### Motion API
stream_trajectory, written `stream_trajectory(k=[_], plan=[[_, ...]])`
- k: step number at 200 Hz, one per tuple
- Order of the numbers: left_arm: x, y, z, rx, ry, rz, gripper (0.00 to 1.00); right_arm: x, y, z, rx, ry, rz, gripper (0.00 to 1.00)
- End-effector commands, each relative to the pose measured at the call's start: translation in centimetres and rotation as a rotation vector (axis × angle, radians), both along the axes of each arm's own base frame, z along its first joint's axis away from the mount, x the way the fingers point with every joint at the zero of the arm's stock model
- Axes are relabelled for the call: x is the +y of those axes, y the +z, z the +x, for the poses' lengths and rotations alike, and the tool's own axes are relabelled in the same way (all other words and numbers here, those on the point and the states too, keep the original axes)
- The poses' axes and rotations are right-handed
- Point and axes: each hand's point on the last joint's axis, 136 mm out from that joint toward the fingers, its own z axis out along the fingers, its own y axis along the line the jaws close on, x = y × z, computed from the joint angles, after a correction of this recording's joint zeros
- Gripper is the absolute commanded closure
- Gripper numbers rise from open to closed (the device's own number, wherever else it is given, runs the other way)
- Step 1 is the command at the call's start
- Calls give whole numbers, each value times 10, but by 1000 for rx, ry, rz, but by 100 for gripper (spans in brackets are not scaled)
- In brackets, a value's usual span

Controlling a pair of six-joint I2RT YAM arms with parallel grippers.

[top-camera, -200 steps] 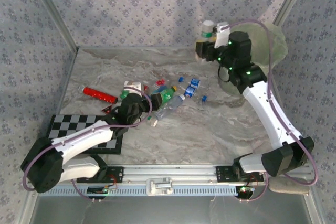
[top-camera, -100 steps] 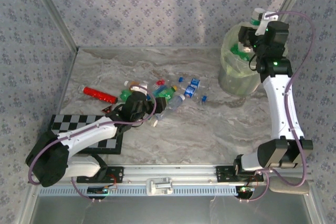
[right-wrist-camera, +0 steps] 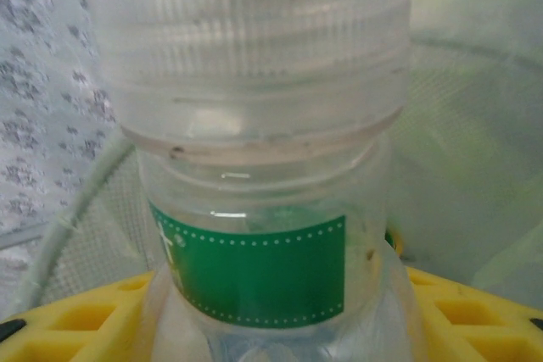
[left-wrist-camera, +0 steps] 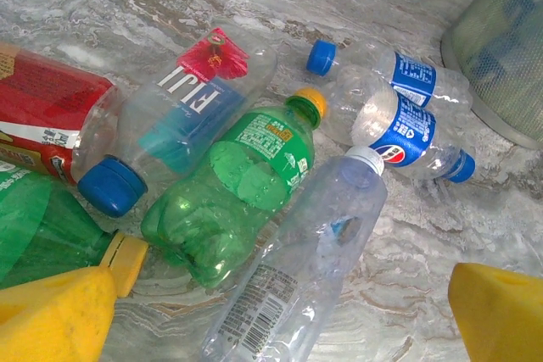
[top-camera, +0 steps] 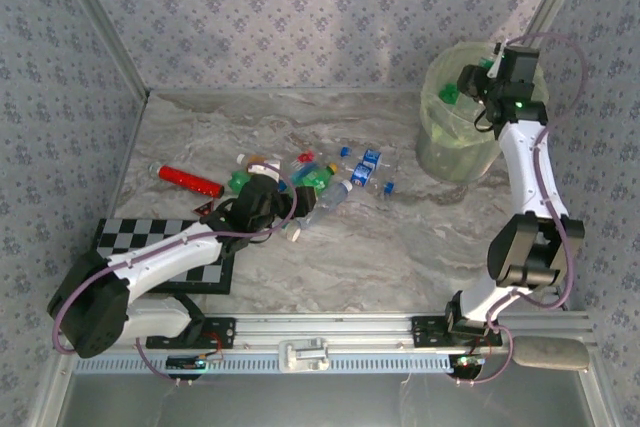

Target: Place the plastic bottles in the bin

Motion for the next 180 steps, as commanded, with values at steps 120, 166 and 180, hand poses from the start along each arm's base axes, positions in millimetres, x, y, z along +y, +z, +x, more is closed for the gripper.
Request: stream_trajectory(k=[120,166,180], plan=[[11,15,0,-33,41,-16,0,-11,55,-26,-128,-73,38,0],[8,16,4,-32,47,-25,0,32,68,-59,-241,15,57,0],[7,15,4,-25,44,-26,0,55,67,-67,-261,74,69,0]])
